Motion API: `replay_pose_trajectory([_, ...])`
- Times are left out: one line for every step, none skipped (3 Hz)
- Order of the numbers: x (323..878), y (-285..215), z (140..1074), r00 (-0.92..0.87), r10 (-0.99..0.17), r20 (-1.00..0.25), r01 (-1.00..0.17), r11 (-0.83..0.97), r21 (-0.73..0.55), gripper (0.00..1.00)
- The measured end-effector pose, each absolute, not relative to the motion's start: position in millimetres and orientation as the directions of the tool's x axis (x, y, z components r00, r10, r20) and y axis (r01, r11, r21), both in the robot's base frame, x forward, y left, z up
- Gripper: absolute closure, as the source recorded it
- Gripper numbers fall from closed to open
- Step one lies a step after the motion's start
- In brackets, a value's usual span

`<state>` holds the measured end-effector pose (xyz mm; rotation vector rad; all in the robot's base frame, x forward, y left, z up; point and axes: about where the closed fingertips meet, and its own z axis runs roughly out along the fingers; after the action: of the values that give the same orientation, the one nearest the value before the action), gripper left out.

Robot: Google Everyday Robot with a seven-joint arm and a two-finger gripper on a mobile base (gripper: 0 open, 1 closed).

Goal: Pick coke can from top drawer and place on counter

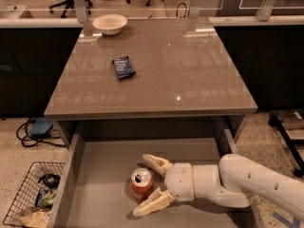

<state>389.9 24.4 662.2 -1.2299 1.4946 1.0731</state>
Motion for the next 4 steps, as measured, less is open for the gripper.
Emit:
replay_pose_trajectory([389.3, 26.1, 662.3, -0.102, -0.211, -0.972, -0.989, 0.126, 0.077, 0.38])
replay_pose_trajectory([388.7, 27.4, 662.5, -0.101, -0.211, -0.972, -0.990, 0.122, 0.076, 0.61])
replay_pose_trajectory([388.2, 28.7, 662.8, -0.100, -0.211, -0.972, -0.990, 0.119, 0.076, 0.84])
replay_pose_trajectory([387.6, 30.1, 663.1, -0.099, -0.210, -0.973, -0.990, 0.115, 0.076, 1.00])
